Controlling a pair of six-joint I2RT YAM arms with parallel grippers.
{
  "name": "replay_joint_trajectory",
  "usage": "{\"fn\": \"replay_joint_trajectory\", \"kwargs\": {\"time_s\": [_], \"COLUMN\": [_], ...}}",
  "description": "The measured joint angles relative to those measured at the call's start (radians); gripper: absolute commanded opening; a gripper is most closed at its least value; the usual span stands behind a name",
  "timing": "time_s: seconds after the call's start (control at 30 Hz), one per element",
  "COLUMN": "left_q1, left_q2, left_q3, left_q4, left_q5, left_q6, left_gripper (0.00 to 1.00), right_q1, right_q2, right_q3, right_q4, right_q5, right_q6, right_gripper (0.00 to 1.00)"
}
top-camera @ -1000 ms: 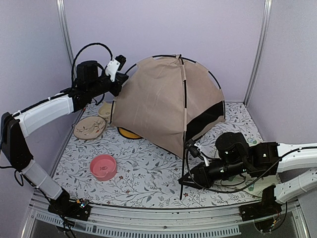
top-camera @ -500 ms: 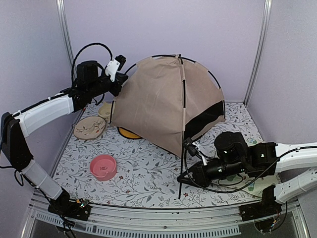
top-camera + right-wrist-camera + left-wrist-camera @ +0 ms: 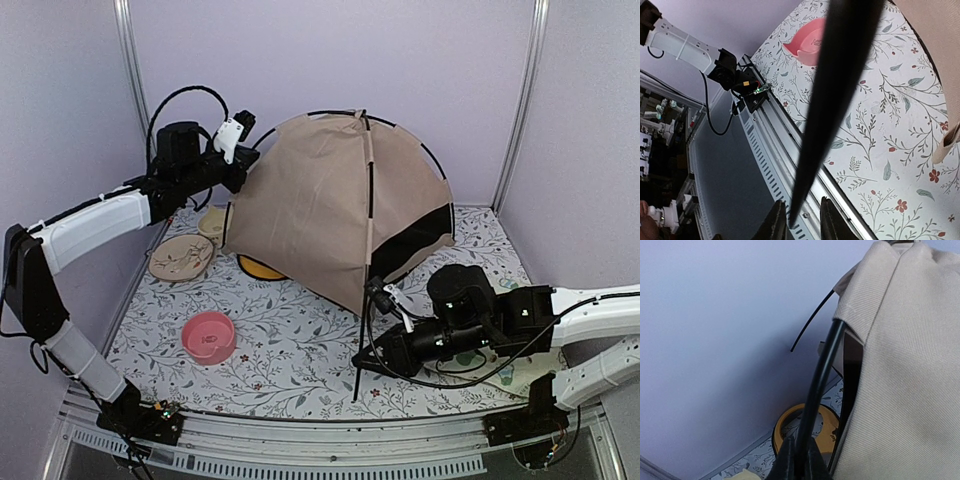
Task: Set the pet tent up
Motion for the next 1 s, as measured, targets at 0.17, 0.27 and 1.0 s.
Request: {"fn": "replay_joint_trajectory", "kwargs": {"time_s": [0.17,0.27,1.0], "left_q1": [0.001,0.003,0.009], "left_q2": [0.008,0.018,0.028], "left_q3": [0.018,0.028,0.035], "left_q4": [-0.003,-0.003,-0.002], "left_q5": [-0.012,-0.024,-0.052], "left_q6": [-0.002,-0.011,-0.057], "left_gripper": [0.00,0.00,0.00], "right_q1": [0.000,0.000,0.000], "right_q2": [0.001,0.004,-0.035], "right_q3": [0.002,0.002,-0.045], "right_q4": [0.007,0.014,0.106], "right_q5": [-0.001,0.000,0.082], "right_q6": [-0.003,-0.002,0.063], "right_gripper": [0.39,0.38,0.04]}}
